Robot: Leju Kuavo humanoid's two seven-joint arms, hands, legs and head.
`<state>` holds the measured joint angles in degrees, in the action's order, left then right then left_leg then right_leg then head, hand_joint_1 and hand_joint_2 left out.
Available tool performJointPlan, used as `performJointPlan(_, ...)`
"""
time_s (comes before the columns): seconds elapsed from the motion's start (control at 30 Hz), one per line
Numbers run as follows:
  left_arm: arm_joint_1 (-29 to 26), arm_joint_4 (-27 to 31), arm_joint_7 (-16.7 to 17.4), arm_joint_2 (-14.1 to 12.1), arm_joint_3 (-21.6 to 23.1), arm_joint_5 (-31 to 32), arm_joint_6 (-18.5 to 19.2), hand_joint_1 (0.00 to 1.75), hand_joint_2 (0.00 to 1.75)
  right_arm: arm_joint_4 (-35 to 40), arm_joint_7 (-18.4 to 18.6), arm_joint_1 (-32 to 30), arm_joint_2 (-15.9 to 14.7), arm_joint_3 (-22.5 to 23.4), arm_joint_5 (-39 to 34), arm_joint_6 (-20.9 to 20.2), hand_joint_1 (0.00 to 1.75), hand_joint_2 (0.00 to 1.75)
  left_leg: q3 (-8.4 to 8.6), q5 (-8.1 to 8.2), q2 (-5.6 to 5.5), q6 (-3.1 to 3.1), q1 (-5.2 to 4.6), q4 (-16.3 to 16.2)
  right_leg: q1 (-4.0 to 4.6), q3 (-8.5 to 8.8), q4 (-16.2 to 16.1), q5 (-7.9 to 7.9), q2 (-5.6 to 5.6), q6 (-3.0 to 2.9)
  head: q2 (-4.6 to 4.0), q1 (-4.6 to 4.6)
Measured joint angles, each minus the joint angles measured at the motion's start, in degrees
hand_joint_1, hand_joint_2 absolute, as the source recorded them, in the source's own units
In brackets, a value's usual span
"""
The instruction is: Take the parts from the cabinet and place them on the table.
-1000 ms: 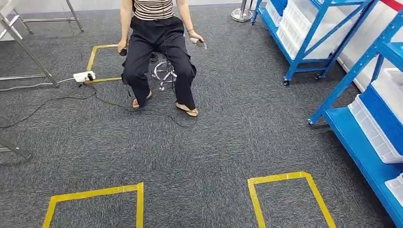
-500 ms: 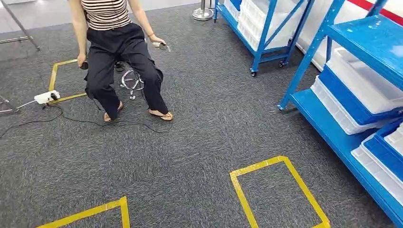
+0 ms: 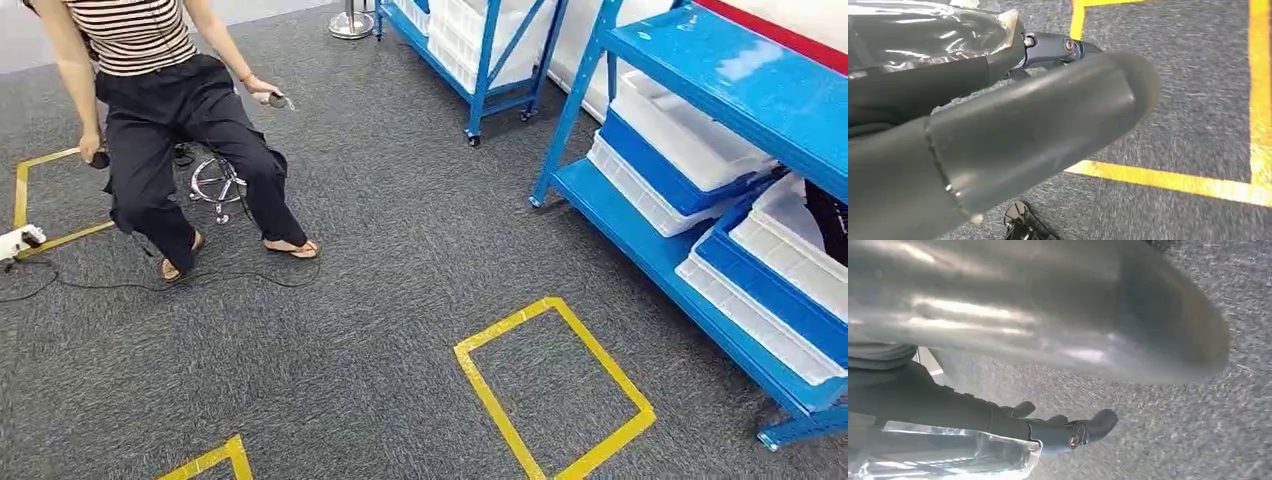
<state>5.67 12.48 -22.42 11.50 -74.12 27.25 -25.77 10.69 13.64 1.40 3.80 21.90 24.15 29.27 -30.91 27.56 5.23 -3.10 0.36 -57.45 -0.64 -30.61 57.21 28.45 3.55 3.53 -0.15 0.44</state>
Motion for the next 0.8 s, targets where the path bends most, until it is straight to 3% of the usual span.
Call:
performJointPlan(0.03, -0.04, 0.00, -0.18, 0.02, 0.02, 0.24, 0.29, 0.00, 0.00, 0.02, 0.00, 0.19, 0.00, 0.04, -0.15, 0.00, 0.00, 0.00, 0.14, 0.26, 0.57, 0.38, -0.39, -0.09, 0.48, 0.33, -1.05, -0.69, 1.76, -0.39, 0.00, -0.13)
performJointPlan(0.17, 0.09, 0.00, -0.79, 0.00, 0.94, 1.91, 1.03, 0.00, 0.00, 0.00, 0.33, 0.04, 0.13, 1.09, -1.40, 0.77, 0.00, 0.00, 1.30, 0.49, 3.07, 2.00, 0.01, 0.36, 0.66, -0.01, -1.82, -1.53, -1.07, -2.31, 0.00, -0.22)
performJointPlan(0.2, 0.05, 0.00, -0.81, -0.37, 1.57, 2.86, 0.60, 0.00, 0.00, 0.00, 0.65, -0.10, 0.50, 1.44, -1.57, 1.13, 0.00, 0.00, 0.94, 1.47, 0.68, 2.37, 0.42, -0.66, -0.37, 0.97, -2.16, -2.03, -1.79, -2.76, 0.00, -0.35)
performJointPlan(0.23, 0.02, -0.02, -0.77, -0.39, 1.86, 3.39, 0.53, 0.00, 0.00, 0.02, 0.98, 0.01, 0.50, 1.64, -1.68, 1.59, 0.00, 0.00, -0.01, 3.42, -2.25, 2.42, 0.52, -3.10, -0.45, 0.85, -2.14, -2.30, -2.30, -3.21, 0.00, -0.46)
performJointPlan(0.27, -0.05, -0.04, -0.44, -0.46, 2.23, 3.83, 0.57, 0.00, 0.00, 0.02, 1.27, 0.05, 0.57, 1.84, -1.77, 1.92, 0.00, 0.00, -1.79, 6.08, -4.20, 2.61, 0.63, -7.45, -0.37, 0.73, -2.11, -2.37, -2.88, -3.30, 0.00, -0.63)
performJointPlan(0.33, -0.32, -0.07, 0.07, -0.68, 2.76, 3.96, 0.81, 0.00, 0.00, 0.02, 1.53, 0.09, 1.03, 2.25, -1.95, 2.14, 0.00, 0.00, -5.70, 9.65, -5.28, 3.01, 0.67, -16.03, -0.20, 0.54, -1.98, -2.41, -4.38, -3.33, 0.00, -0.68)
performJointPlan(0.37, -0.42, -0.07, 0.17, -0.83, 2.91, 4.00, 0.94, 0.00, 0.00, 0.02, 1.59, 0.06, 1.22, 2.51, -2.01, 2.16, 0.00, 0.00, -6.75, 9.56, -5.38, 3.08, 0.68, -17.86, -0.19, 0.54, -1.84, -2.41, -5.28, -3.33, 0.00, -0.66)
performJointPlan(0.4, -0.52, -0.07, 0.20, -0.90, 2.97, 4.04, 0.94, 0.00, 0.00, 0.02, 1.72, 0.01, 1.31, 2.67, -2.03, 2.21, 0.00, 0.00, -6.36, 7.90, -5.38, 3.08, 0.75, -16.46, -0.21, 0.58, -1.75, -2.36, -6.18, -3.27, 0.00, -0.68)
performJointPlan(0.47, -0.53, -0.07, 0.20, -1.09, 3.30, 4.16, 1.12, 0.00, 0.00, 0.02, 1.90, 0.01, 1.46, 2.82, -2.03, 2.32, 0.00, 0.00, -2.54, 2.29, -5.80, 3.11, 1.04, -7.47, -0.36, 0.61, -1.30, -2.31, -7.88, -3.21, 0.00, -0.68)
performJointPlan(0.5, -0.52, -0.07, 0.20, -1.11, 3.46, 4.33, 1.36, 0.00, 0.00, 0.02, 1.97, 0.08, 1.53, 2.89, -2.08, 2.43, 0.00, 0.00, -0.33, -0.02, -7.59, 3.19, 1.41, -2.42, -0.39, 0.47, -0.99, -2.15, -8.62, -2.95, 0.00, -0.74)
performJointPlan(0.53, -0.52, -0.09, 0.26, -1.11, 3.61, 4.37, 1.86, 0.00, 0.00, 0.02, 2.03, 0.18, 1.57, 2.99, -2.19, 2.58, 0.00, 0.00, 0.25, 1.05, -10.19, 3.41, 1.43, -1.01, 0.04, 0.06, -0.60, -1.96, -9.11, -2.55, 0.00, -0.68)
performJointPlan(0.67, -0.47, -0.09, 1.00, -1.09, 4.31, 5.07, 2.38, 0.00, 0.00, 0.02, 2.03, -0.21, 1.79, 3.78, -2.40, 3.06, 0.00, 0.00, 0.10, 0.45, -7.60, 1.52, 0.67, -0.65, -0.19, -1.41, -1.04, -2.43, -11.11, -0.96, 0.00, -0.55)
performJointPlan(0.7, -0.40, -0.09, 1.20, -1.03, 4.37, 5.07, 2.47, 0.00, 0.00, 0.02, 2.03, -0.25, 1.79, 3.98, -2.40, 3.08, 0.00, 0.00, 0.10, -0.05, -6.78, 0.78, 0.95, -0.11, -0.23, -1.51, -0.13, -2.12, -9.61, -0.89, 0.00, -0.46)
performJointPlan(0.73, -0.41, -0.07, 1.22, -1.05, 4.42, 5.07, 2.67, 0.00, 0.00, 0.02, 1.92, -0.26, 1.81, 4.13, -2.40, 3.08, 0.00, 0.00, 0.08, -0.11, -6.20, 0.35, 0.87, -0.01, -0.05, -2.66, 2.23, -0.52, -6.39, -1.18, 0.00, -0.35)
performJointPlan(0.77, -0.53, -0.07, 1.22, -1.14, 4.39, 5.03, 2.82, 0.00, 0.00, 0.02, 1.71, -0.18, 1.90, 4.20, -2.40, 3.08, 0.00, 0.00, -0.01, -0.12, -5.32, 0.14, 0.76, -0.02, -0.11, -4.85, 6.44, 1.86, -4.94, -1.50, 0.00, 0.04)
performJointPlan(0.8, -0.67, -0.07, 1.16, -1.16, 4.37, 4.90, 2.87, 0.00, 0.00, 0.02, 1.40, -0.07, 1.95, 4.22, -2.36, 3.06, 0.00, 0.00, -0.10, -0.10, -4.42, 0.09, 0.66, -0.03, -0.17, -7.35, 11.56, 4.15, -4.39, -1.67, 0.00, 0.09)
